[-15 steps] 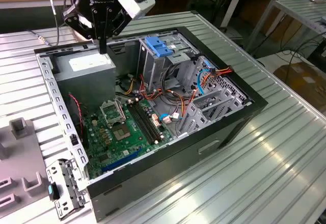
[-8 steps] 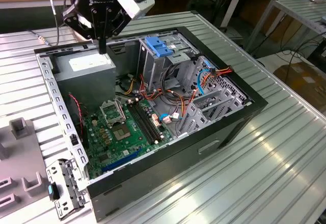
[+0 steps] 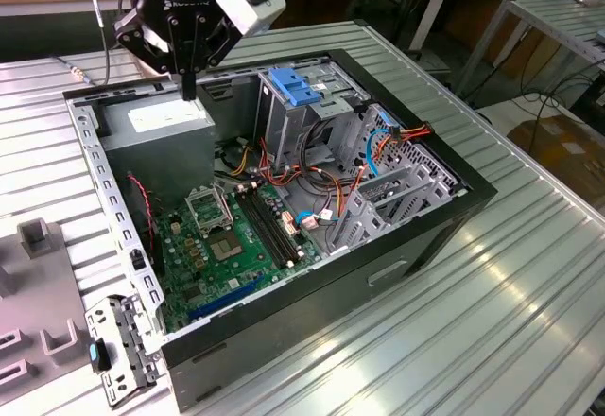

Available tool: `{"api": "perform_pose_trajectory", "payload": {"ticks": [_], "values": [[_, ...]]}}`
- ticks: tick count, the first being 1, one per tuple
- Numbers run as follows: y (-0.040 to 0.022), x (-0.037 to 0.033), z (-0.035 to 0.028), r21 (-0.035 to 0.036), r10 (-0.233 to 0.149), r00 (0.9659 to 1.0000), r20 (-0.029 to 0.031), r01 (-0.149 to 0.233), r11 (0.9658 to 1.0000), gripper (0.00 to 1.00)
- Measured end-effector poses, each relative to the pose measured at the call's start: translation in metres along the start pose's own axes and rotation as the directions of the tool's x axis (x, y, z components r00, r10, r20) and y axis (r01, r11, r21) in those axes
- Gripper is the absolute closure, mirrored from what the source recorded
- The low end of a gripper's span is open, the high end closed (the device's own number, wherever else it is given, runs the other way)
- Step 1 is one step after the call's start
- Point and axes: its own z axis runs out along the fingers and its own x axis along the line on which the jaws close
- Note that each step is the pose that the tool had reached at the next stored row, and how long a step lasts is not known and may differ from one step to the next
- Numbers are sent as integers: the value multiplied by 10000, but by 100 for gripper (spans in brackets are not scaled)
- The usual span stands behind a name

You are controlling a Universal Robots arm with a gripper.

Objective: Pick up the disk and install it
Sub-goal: 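Reach for the disk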

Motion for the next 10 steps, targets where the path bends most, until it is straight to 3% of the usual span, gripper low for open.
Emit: {"api": "perform_pose_trajectory", "payload": {"ticks": [10], "values": [[-4, 58, -2, 0, 0, 10000, 0, 0, 10000, 89]]}}
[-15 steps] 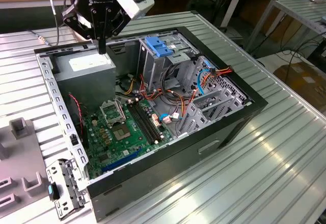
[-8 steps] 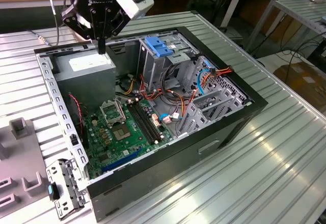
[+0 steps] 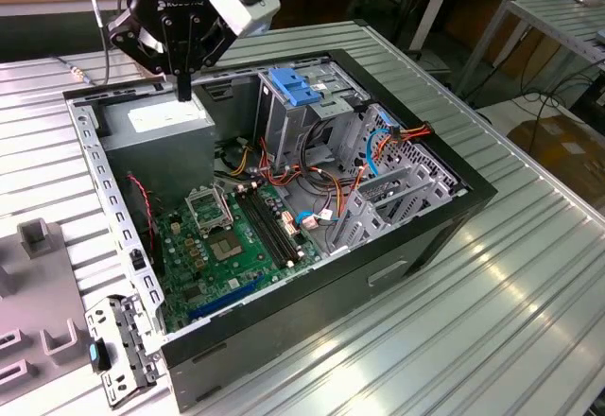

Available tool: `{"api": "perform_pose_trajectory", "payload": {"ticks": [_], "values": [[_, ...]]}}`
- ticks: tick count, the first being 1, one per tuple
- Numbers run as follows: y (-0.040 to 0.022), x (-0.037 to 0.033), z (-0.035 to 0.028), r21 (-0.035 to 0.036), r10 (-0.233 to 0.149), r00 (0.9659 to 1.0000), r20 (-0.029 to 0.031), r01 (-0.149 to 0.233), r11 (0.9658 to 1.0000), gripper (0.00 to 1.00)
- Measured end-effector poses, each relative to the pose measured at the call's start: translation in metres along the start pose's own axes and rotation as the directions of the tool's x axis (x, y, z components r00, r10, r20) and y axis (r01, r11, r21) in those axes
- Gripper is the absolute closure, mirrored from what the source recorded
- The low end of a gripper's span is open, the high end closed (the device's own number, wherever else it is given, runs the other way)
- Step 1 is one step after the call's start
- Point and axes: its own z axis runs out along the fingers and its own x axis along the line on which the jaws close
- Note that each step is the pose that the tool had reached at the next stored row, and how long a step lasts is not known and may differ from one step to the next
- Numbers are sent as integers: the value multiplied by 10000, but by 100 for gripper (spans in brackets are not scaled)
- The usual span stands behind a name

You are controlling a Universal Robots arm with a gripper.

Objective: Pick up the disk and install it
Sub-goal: 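Reach for the disk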

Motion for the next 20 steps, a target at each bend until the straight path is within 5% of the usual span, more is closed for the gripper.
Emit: {"api": "perform_pose_trajectory", "payload": {"ticks": [20], "values": [[-12, 161, -4, 0, 0, 10000, 0, 0, 10000, 89]]}}
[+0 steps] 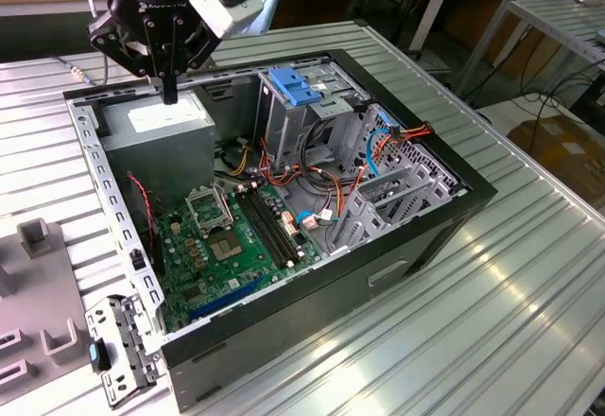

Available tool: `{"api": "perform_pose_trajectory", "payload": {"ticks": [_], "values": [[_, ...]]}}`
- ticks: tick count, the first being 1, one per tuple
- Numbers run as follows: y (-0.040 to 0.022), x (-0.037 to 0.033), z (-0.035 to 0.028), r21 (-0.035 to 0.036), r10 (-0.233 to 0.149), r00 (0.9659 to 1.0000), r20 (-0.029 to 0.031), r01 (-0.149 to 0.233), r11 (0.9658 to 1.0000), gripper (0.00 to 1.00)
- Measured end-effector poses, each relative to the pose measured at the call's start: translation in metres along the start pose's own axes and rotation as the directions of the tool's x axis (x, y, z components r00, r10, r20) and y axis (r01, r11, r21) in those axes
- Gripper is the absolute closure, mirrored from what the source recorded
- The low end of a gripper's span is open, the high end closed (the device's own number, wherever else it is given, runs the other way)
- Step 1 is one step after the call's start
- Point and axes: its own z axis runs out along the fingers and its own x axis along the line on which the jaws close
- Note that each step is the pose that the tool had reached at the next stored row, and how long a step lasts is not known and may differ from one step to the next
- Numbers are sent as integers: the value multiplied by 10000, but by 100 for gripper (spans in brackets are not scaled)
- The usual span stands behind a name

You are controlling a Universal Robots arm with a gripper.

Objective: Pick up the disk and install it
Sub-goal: 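Reach for the disk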

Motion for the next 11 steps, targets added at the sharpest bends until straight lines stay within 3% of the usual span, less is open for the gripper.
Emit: {"api": "perform_pose_trajectory", "payload": {"ticks": [11], "values": [[-7, 88, -3, 0, 1, 10000, 0, -1, 10000, 89]]}}
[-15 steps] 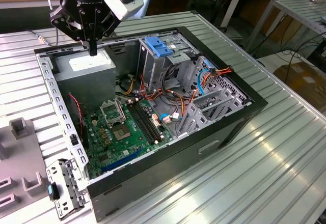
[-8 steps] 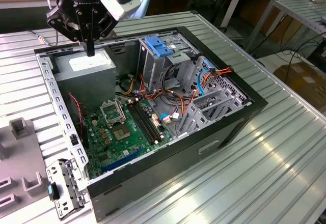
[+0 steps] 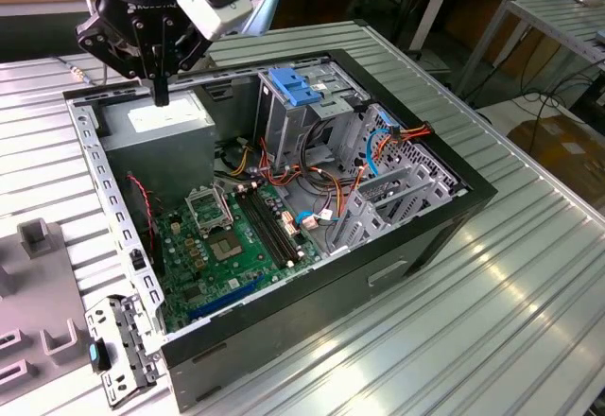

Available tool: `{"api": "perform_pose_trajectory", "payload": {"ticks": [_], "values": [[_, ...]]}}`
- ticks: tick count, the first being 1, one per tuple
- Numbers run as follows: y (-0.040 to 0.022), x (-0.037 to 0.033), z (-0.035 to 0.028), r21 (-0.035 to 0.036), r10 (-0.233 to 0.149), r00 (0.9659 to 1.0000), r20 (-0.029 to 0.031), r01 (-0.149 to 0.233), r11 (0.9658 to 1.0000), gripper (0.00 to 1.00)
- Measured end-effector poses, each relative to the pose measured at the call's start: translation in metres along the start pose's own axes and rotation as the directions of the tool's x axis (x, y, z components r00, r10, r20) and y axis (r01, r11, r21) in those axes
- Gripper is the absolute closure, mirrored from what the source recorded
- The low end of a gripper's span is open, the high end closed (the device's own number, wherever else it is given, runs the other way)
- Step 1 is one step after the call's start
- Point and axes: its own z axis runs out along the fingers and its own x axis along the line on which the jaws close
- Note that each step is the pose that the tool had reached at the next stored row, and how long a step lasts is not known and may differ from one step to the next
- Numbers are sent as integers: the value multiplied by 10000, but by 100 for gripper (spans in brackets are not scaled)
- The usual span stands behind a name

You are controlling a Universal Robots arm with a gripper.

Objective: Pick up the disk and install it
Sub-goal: 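Reach for the disk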

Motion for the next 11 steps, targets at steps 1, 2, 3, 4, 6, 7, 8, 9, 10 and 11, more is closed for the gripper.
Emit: {"api": "perform_pose_trajectory", "payload": {"ticks": [1, 2, 3, 4, 6, 7, 8, 9, 10, 11], "values": [[-1, 7, 0, 0, -1, 10000, 0, 1, 10000, 89], [-1, 14, -1, 0, -1, 10000, 0, 1, 10000, 89], [-2, 22, 0, -1, 0, 10000, 0, 0, 10000, 89], [-2, 30, -1, 0, 0, 10000, 0, 0, 10000, 89], [-3, 43, -1, 0, -1, 10000, 0, 1, 10000, 89], [-4, 49, -1, 0, -1, 10000, 0, 1, 10000, 89], [-4, 57, -1, 0, 0, 10000, 0, 0, 10000, 89], [-5, 63, -2, -1, 0, 10000, 1, 0, 10000, 89], [-6, 77, -2, 0, -1, 10000, 0, 1, 10000, 89], [-6, 84, -2, 0, -1, 10000, 0, 1, 10000, 89]]}}
